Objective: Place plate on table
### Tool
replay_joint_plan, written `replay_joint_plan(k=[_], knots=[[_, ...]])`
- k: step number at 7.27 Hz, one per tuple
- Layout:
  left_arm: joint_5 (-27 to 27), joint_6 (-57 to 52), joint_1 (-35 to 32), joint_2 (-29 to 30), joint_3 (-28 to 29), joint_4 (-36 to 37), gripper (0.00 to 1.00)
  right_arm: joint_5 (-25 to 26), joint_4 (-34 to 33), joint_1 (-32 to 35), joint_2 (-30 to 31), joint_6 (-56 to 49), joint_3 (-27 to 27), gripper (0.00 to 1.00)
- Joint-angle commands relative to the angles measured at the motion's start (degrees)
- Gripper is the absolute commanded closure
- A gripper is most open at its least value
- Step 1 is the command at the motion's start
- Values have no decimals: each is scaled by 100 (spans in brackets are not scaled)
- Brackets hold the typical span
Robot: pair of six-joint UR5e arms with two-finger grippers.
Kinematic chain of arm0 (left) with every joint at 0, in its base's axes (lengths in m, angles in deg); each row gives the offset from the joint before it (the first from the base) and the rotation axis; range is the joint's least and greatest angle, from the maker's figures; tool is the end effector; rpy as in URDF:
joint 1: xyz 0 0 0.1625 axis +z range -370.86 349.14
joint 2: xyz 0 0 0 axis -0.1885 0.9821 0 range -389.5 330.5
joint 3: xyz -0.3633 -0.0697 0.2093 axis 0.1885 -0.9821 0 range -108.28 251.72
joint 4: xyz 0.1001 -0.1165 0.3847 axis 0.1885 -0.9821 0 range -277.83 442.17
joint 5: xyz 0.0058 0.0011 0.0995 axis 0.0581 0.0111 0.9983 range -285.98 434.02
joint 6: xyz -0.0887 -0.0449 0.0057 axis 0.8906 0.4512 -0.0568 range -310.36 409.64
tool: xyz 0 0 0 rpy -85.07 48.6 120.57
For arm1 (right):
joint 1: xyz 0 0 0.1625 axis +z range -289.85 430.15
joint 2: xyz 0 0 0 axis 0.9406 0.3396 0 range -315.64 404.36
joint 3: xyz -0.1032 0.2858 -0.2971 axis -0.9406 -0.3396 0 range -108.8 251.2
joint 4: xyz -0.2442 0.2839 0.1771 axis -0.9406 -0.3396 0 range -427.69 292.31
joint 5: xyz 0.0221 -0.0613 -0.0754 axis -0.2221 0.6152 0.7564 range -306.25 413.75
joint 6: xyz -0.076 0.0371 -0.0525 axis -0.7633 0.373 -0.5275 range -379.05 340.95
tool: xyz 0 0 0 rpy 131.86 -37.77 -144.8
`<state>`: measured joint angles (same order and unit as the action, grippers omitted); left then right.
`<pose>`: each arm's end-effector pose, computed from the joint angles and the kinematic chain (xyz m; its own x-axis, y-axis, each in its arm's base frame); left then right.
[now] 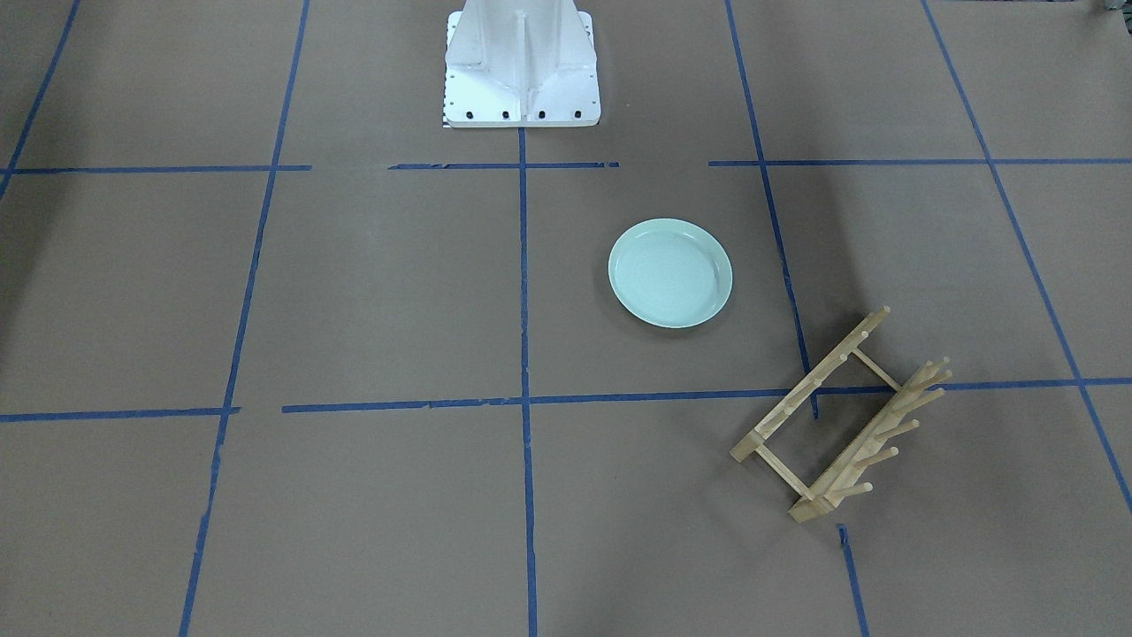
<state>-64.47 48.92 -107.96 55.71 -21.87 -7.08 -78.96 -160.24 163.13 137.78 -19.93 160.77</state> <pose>-0.1143 -0.4433 0.6635 0.6560 -0.0947 -0.7488 0.1152 0.9930 -0.0246 0.0895 -0.4528 0.6969 0.7305 0.0985 0.6757 -0.0405 0.9940 -0.1011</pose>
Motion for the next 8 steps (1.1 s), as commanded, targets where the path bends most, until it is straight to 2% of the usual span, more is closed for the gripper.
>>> replay_joint_plan(k=[1, 4, 6, 8], knots=[[85, -16, 6, 170, 34, 56, 0, 0, 0, 0, 0, 0, -1, 0], [156, -25, 15, 294, 69, 48, 0, 0, 0, 0, 0, 0, -1, 0], [156, -34, 32, 338, 349, 4, 0, 0, 0, 0, 0, 0, -1, 0], [156, -34, 41, 426, 394, -5, 0, 0, 0, 0, 0, 0, -1, 0]])
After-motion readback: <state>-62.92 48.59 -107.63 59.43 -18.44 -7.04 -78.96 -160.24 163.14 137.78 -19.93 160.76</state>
